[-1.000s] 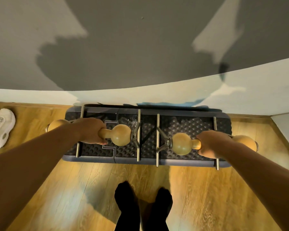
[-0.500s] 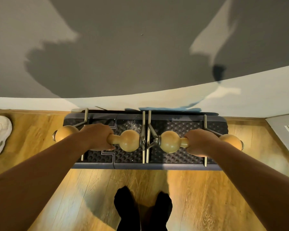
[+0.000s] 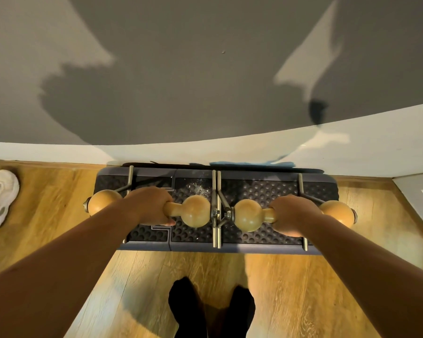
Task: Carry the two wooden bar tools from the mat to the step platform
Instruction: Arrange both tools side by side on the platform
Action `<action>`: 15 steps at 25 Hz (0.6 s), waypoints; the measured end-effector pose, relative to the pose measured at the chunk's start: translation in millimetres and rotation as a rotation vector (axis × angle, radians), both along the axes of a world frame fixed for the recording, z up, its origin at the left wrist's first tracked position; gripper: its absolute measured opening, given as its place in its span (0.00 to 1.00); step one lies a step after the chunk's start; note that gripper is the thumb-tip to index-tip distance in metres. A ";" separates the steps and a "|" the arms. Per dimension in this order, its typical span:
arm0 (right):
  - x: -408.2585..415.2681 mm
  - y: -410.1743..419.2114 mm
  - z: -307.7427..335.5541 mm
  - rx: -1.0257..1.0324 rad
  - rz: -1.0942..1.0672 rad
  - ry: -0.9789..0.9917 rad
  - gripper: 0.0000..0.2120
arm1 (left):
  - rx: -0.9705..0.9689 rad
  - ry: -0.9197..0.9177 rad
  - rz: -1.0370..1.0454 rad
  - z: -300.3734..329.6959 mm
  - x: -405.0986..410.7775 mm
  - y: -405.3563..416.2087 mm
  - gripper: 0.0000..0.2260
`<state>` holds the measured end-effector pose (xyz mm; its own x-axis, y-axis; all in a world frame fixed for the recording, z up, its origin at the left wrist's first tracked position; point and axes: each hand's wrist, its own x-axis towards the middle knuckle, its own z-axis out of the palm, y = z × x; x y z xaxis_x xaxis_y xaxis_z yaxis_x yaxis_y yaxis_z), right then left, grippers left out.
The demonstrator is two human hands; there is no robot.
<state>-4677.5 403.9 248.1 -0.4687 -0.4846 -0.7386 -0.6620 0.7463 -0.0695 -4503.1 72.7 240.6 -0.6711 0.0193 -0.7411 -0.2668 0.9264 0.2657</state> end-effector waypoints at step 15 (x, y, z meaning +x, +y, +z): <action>-6.3 -6.2 -0.7 0.015 -0.004 -0.021 0.06 | -0.032 0.015 -0.019 -4.9 -5.4 -1.9 0.11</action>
<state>-4683.9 397.7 247.4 -0.4548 -0.4721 -0.7552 -0.6578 0.7497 -0.0725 -4508.4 70.8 235.7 -0.6815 0.0088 -0.7317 -0.2455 0.9392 0.2400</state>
